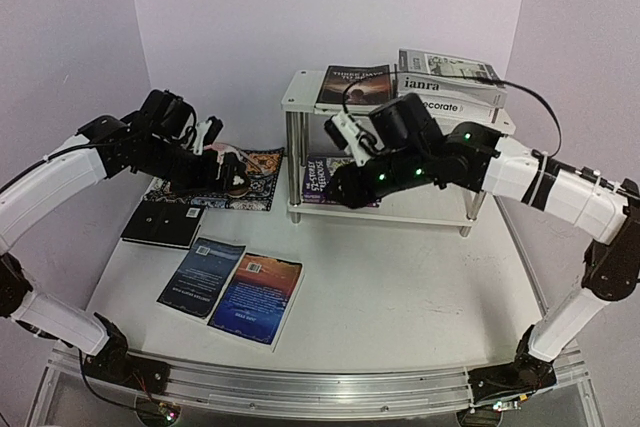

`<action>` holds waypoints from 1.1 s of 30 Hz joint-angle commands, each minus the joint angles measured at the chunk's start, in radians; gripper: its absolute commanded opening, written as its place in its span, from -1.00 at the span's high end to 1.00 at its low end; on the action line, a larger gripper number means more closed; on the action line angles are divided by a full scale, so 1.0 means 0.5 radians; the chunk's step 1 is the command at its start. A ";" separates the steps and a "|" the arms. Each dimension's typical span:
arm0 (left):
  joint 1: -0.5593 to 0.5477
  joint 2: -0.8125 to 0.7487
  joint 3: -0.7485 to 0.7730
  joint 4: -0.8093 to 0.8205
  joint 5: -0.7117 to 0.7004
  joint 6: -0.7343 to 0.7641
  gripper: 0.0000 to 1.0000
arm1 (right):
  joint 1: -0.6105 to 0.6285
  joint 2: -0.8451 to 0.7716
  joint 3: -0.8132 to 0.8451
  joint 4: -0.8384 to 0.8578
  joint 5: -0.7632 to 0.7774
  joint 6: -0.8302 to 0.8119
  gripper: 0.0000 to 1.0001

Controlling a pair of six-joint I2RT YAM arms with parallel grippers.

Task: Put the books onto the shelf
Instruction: Adjust the book at the center of the board.

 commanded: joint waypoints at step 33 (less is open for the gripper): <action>0.533 0.112 -0.470 -0.240 0.039 -0.226 -0.95 | 0.145 0.730 -0.136 -0.066 -0.316 0.597 -0.79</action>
